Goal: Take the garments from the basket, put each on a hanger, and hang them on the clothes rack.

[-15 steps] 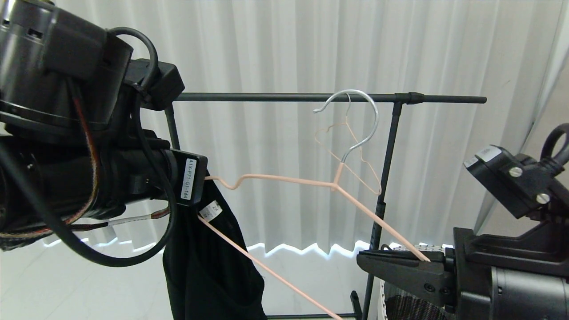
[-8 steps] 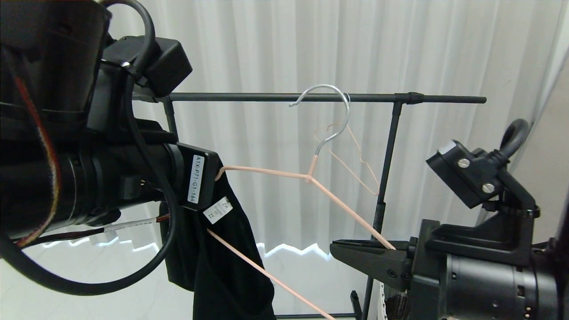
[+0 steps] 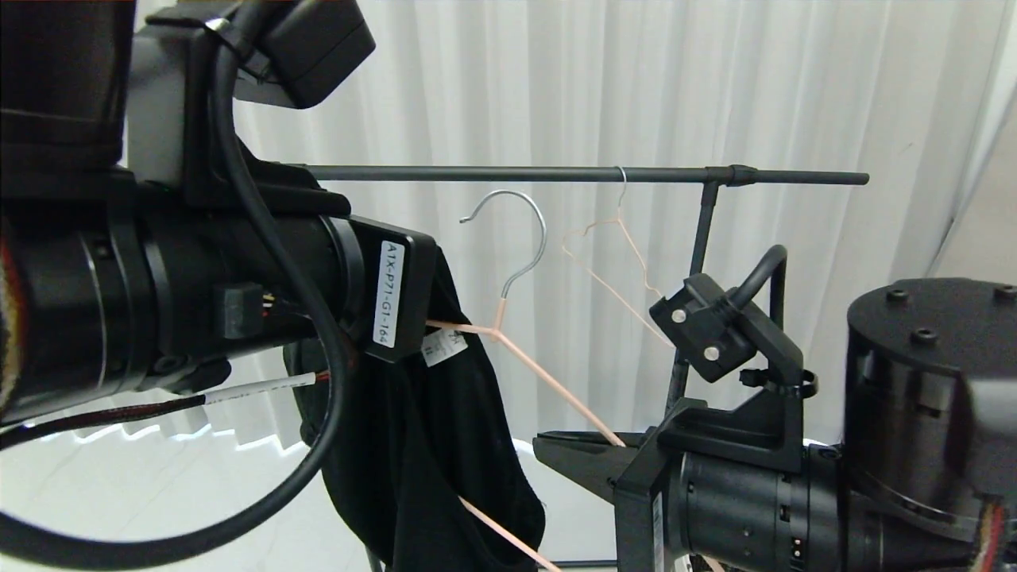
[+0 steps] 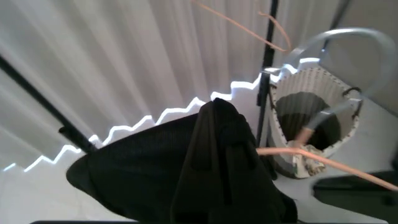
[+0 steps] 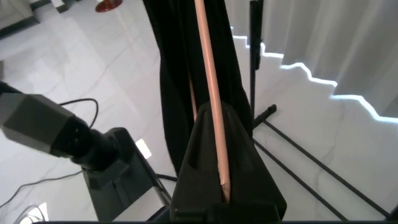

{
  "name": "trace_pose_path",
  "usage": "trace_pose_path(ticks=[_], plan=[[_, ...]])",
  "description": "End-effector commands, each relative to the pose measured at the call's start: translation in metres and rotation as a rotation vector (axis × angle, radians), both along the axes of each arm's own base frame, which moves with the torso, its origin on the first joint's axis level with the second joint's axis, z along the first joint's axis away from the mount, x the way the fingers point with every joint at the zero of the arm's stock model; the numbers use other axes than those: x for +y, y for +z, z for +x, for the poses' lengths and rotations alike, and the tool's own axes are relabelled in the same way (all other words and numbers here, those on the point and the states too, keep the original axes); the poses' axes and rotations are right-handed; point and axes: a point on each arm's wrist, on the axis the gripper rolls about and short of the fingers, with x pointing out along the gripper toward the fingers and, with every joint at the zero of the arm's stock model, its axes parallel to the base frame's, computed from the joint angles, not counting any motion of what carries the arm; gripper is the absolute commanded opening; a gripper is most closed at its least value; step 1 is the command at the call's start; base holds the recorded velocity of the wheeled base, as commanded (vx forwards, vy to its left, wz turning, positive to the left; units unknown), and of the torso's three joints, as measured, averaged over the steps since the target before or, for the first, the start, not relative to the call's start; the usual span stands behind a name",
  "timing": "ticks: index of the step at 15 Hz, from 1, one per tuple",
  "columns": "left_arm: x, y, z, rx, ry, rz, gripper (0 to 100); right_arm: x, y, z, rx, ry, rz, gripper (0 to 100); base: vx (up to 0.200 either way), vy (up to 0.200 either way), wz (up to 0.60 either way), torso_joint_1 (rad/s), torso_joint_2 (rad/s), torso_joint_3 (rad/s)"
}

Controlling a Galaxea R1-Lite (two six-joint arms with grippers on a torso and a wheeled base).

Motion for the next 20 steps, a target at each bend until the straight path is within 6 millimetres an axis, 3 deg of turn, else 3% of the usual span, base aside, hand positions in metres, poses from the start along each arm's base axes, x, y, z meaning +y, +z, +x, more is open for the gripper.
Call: trace_pose_path(ticks=[1,7,8,14,20], plan=[[-0.006,0.000,-0.006,0.000,-0.036,0.001,0,0.005,-0.006,0.002,0.008,-0.002,-0.020,0,0.000,0.000,0.00,0.000,0.00,0.000],[-0.006,-0.005,-0.011,0.008,-0.049,0.013,0,0.004,-0.007,0.004,-0.003,-0.066,-0.028,0,0.000,0.000,0.00,0.000,0.00,0.000],[-0.006,-0.006,-0.011,0.009,-0.049,0.016,100,0.004,-0.007,0.004,-0.005,-0.069,-0.025,0,0.000,0.000,0.00,0.000,0.00,0.000],[0.009,-0.003,0.002,-0.004,0.041,0.009,100,0.001,0.000,0.004,-0.057,-0.159,0.008,0,0.000,0.000,0.00,0.000,0.00,0.000],[0.022,-0.003,-0.011,-0.011,0.031,0.000,100,-0.001,0.001,0.006,-0.084,-0.226,0.000,0,0.000,0.000,0.00,0.000,0.00,0.000]])
